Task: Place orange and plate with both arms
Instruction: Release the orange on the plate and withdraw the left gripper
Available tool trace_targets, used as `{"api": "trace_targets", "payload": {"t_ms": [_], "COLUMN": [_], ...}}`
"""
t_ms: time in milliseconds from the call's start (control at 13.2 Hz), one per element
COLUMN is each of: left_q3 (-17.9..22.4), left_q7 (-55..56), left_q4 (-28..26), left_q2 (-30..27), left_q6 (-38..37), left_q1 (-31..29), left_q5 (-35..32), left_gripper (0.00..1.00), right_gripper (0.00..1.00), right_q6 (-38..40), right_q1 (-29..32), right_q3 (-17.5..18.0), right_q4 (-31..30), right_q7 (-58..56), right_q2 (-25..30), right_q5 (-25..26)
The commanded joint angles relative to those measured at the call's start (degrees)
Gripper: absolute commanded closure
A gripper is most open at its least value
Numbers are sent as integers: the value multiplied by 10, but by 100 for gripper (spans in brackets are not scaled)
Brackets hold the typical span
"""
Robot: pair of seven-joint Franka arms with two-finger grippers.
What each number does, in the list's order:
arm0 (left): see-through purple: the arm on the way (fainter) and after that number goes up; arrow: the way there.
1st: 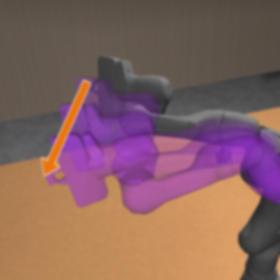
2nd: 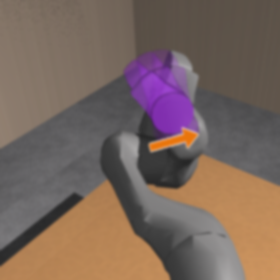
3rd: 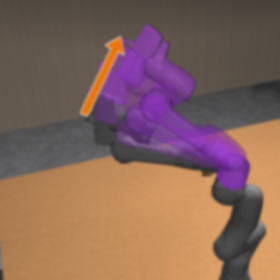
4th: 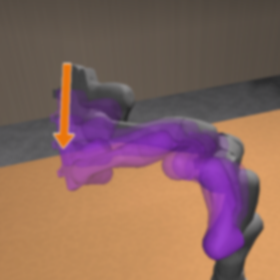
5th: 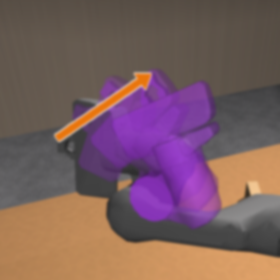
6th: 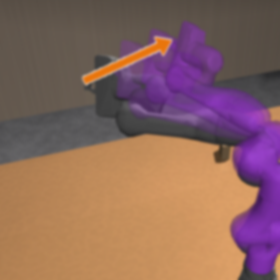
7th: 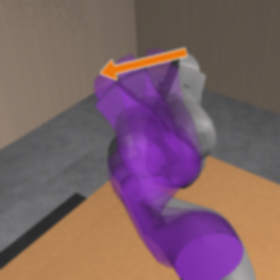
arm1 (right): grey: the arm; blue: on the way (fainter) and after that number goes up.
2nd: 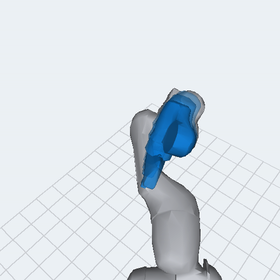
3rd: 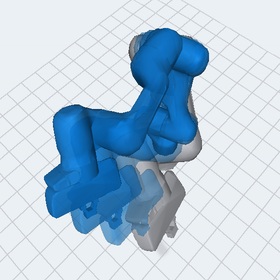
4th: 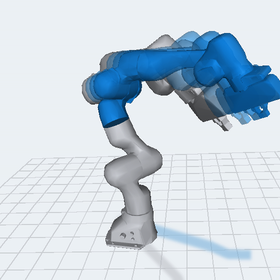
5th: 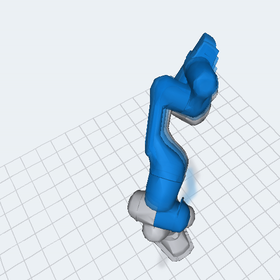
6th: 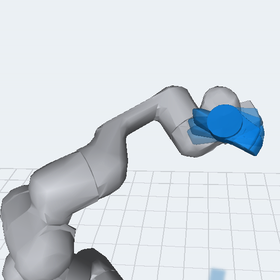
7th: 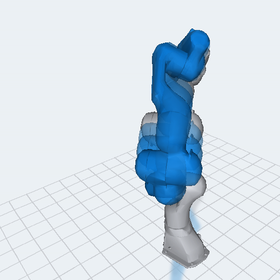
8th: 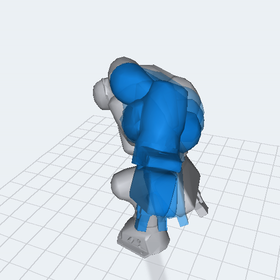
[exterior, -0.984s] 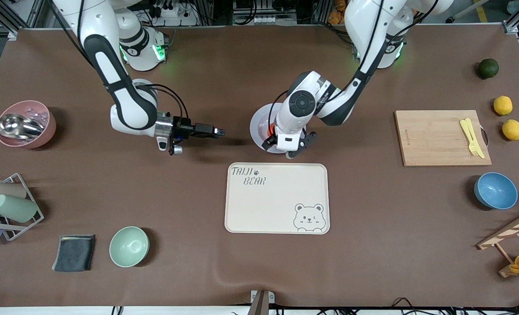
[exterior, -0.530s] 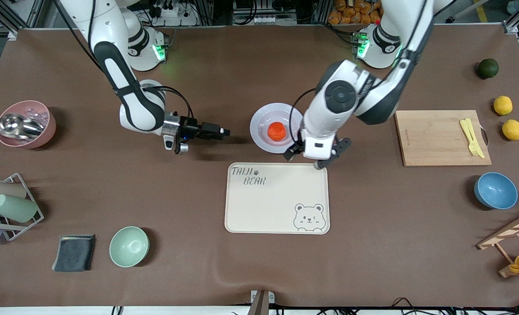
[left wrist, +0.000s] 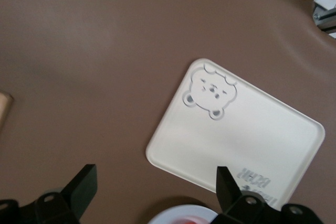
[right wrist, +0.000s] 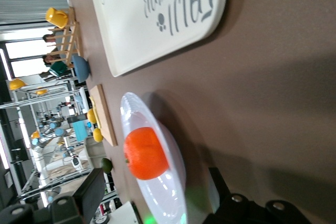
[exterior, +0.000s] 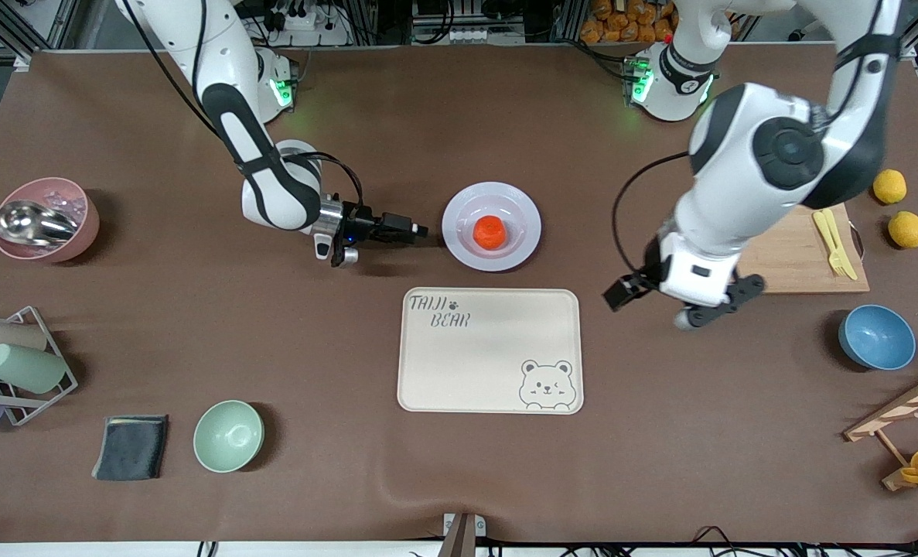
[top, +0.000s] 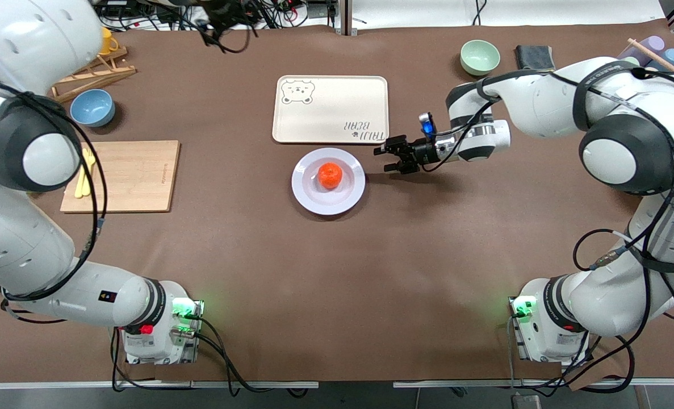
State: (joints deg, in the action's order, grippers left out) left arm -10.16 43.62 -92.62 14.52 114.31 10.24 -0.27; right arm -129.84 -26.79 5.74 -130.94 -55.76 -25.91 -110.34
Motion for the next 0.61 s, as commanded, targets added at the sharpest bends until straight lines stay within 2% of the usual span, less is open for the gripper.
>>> {"api": "trace_targets", "payload": {"t_ms": [0, 76, 227, 530], "left_q3": [-6, -6, -6, -4], "left_q7": [-107, -153, -221, -265], "left_q4": [-1, -1, -1, 27], "left_q2": [-35, -42, -59, -72], "left_q6": [-22, -27, -45, -115], "left_q1": [-48, -64, -94, -114], "left_q5": [-18, -19, -18, -19], "left_gripper": [0, 0, 0, 0], "right_gripper": [27, 33, 33, 34], "right_q6": [-28, -34, -41, -42], "right_q1": [-36, -47, -54, -71], "right_q3": [-3, -4, -4, -4], "right_q4": [20, 23, 34, 39], "right_q7": [-15, -15, -16, -27], "right_q2": [-16, -19, -33, -41], "right_q5": [-43, -49, -58, -77]}}
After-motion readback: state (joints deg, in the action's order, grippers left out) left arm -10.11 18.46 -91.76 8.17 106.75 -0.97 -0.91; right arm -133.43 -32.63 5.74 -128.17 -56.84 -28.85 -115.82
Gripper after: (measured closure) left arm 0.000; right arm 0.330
